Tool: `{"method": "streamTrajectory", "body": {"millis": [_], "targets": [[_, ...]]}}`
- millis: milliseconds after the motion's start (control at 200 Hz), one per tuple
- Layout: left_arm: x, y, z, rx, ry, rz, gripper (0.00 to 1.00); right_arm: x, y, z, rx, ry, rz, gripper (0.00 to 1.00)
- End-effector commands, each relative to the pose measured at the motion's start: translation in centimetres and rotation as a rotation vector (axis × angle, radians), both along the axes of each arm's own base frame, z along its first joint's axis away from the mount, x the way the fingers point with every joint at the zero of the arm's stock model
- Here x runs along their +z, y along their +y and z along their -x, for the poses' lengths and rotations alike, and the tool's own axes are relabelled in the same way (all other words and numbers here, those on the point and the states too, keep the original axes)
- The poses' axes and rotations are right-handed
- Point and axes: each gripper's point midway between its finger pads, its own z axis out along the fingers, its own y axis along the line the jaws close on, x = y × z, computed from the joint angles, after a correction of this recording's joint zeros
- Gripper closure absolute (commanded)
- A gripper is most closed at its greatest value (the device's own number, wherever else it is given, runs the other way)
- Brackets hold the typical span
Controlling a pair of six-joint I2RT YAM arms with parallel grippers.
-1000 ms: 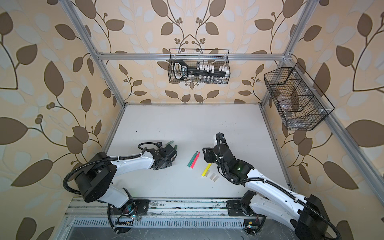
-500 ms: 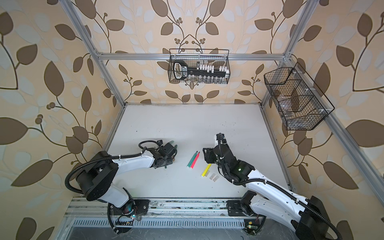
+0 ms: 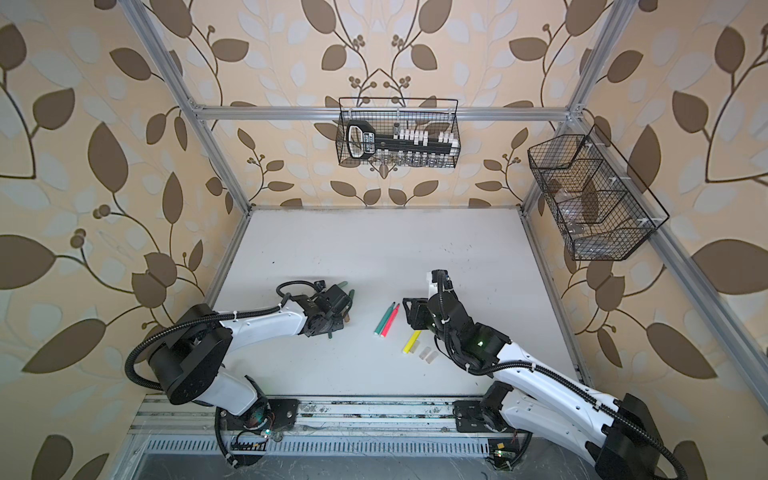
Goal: Insert pens into pen caps
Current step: Move the pen to the center of the table, then move a pen to the middle-left of the table.
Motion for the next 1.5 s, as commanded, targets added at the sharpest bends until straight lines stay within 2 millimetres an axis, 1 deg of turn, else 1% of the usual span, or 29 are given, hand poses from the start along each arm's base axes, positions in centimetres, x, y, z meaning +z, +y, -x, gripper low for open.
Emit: {"method": "streamTrajectory", "body": {"millis": [0, 85, 170, 380, 425, 440, 450, 490, 505, 525, 585, 615, 665, 710, 725, 755, 810, 900, 935, 1040, 1105, 1205, 1260, 1325, 1400, 1495], "targets": [[0.5, -0.1, -0.2, -0.018, 0.011, -0.003, 0.92, 0.0, 0.1, 0.2, -0.005, -0.004, -0.022, 0.46], [0.1, -0.1, -0.2, -0.015, 0.018, -0.001, 0.93, -0.1, 0.0, 0.2, -0.007, -0.005, -0.021, 0.46], [0.1, 0.0, -0.3, -0.012, 0.018, -0.004, 0.86, 0.1, -0.1, 0.3, -0.007, -0.009, -0.025, 0.45], [0.4, 0.0, -0.3, -0.013, 0.015, -0.003, 0.86, 0.0, -0.2, 0.3, -0.008, -0.010, -0.024, 0.45], [0.4, 0.0, -0.3, -0.012, 0.015, -0.004, 0.84, 0.1, -0.2, 0.3, -0.007, -0.013, -0.027, 0.44], [0.4, 0.0, -0.3, -0.012, 0.015, -0.004, 0.81, 0.1, -0.2, 0.4, -0.006, -0.012, -0.027, 0.45], [0.4, 0.0, -0.3, -0.012, 0.015, -0.005, 0.77, 0.1, -0.2, 0.3, -0.006, -0.012, -0.027, 0.44], [0.4, 0.1, -0.3, -0.012, 0.017, -0.008, 0.52, 0.1, -0.1, 0.4, -0.005, -0.012, -0.030, 0.44], [0.4, 0.1, -0.2, -0.013, 0.017, -0.010, 0.45, 0.1, -0.1, 0.4, -0.005, -0.014, -0.032, 0.44], [0.5, 0.1, -0.3, -0.014, 0.015, -0.011, 0.41, 0.1, -0.1, 0.4, -0.005, -0.014, -0.032, 0.44], [0.8, 0.4, -0.4, -0.014, 0.009, -0.026, 0.32, 0.0, -0.1, 0.4, -0.004, -0.013, -0.033, 0.44], [1.2, 0.8, -0.4, -0.007, 0.004, -0.037, 0.30, 0.0, 0.0, 0.4, -0.004, -0.013, -0.035, 0.43], [2.1, 2.0, -0.6, 0.017, -0.011, -0.061, 0.29, -0.1, 0.0, 0.4, -0.001, -0.011, -0.037, 0.43], [3.0, 3.5, -0.8, 0.054, -0.024, -0.076, 0.28, -0.1, 0.1, 0.4, 0.002, -0.009, -0.036, 0.43], [3.9, 4.0, -1.0, 0.071, -0.046, -0.064, 0.27, -0.2, 0.1, 0.4, 0.005, -0.009, -0.037, 0.43], [4.7, 5.1, -1.0, 0.101, -0.062, -0.060, 0.25, -0.2, 0.2, 0.5, 0.007, -0.008, -0.037, 0.43], [6.0, 8.0, -1.1, 0.182, -0.094, -0.056, 0.22, -0.2, 0.2, 0.5, 0.009, -0.009, -0.039, 0.43], [7.5, 13.7, -0.7, 0.362, -0.133, -0.064, 0.18, -0.2, 0.2, 0.6, 0.013, -0.013, -0.045, 0.42], [7.6, 15.9, -0.3, 0.441, -0.133, -0.052, 0.18, -0.2, 0.3, 0.6, 0.017, -0.017, -0.049, 0.42], [7.4, 21.0, 0.5, 0.640, -0.143, -0.018, 0.15, -0.3, 0.4, 0.7, 0.025, -0.020, -0.052, 0.41], [6.6, 23.5, 1.0, 0.758, -0.132, 0.018, 0.15, -0.2, 0.6, 0.7, 0.035, -0.023, -0.059, 0.41], [4.8, 25.6, 1.4, 0.891, -0.098, 0.123, 0.19, -0.4, 0.8, 0.9, 0.054, -0.023, -0.060, 0.41], [4.1, 26.2, 1.5, 0.927, -0.091, 0.145, 0.20, -0.4, 0.9, 1.0, 0.061, -0.024, -0.065, 0.41], [3.6, 26.2, 1.3, 0.943, -0.091, 0.167, 0.20, -0.3, 0.9, 1.0, 0.070, -0.024, -0.069, 0.41], [3.0, 25.7, 0.6, 0.935, -0.085, 0.212, 0.20, -0.2, 0.7, 1.0, 0.077, -0.028, -0.074, 0.40], [2.0, 25.3, 0.1, 0.937, -0.051, 0.245, 0.24, 0.0, 0.5, 1.0, 0.084, -0.032, -0.081, 0.39]]}}
